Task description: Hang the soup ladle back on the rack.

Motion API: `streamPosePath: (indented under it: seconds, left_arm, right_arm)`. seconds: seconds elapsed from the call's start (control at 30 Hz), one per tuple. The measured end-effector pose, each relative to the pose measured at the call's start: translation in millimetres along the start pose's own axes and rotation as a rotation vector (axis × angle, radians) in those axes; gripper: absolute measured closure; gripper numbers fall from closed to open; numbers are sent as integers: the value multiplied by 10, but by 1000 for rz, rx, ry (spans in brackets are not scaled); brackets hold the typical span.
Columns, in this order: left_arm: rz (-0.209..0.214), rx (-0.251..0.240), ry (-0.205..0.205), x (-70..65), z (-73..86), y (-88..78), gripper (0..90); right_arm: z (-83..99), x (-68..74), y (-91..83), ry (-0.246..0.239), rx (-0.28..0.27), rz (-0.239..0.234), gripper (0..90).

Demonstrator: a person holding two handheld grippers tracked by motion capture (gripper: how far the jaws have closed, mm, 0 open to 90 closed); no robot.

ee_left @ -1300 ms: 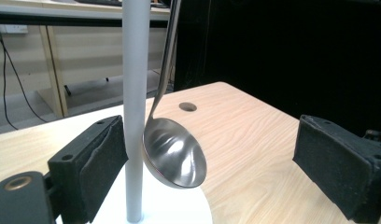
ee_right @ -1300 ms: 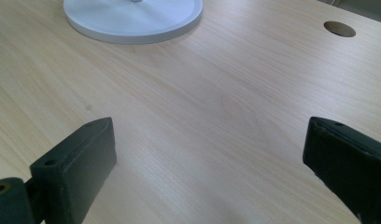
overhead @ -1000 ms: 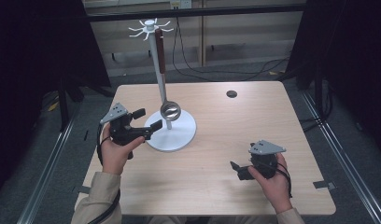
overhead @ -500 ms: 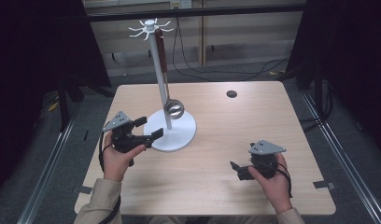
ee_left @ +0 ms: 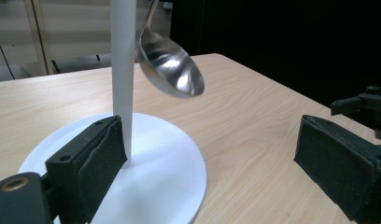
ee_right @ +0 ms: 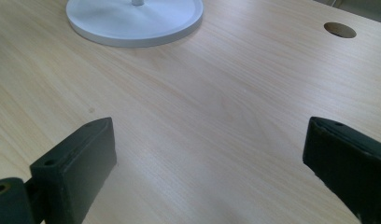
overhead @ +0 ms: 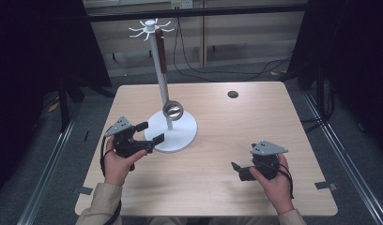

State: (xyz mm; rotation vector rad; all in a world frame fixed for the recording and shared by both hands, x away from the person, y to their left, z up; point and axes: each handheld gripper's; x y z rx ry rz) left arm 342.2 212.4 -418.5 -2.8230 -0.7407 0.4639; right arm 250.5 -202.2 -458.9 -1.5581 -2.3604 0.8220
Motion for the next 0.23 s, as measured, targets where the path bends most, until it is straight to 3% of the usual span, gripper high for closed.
streamPosePath:
  seconds: [0.23]
  left_arm:
    - [-2,1,-9,-1,19,22,81]
  right_arm:
    - [0,5,-2,-2,1,1,25]
Point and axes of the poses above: each handheld gripper's, and its own axes: y roughly forward along the jaws, z roughly out of its underside, x roughly to its left, and after that the axes turned 9 degrees about z, right-handed
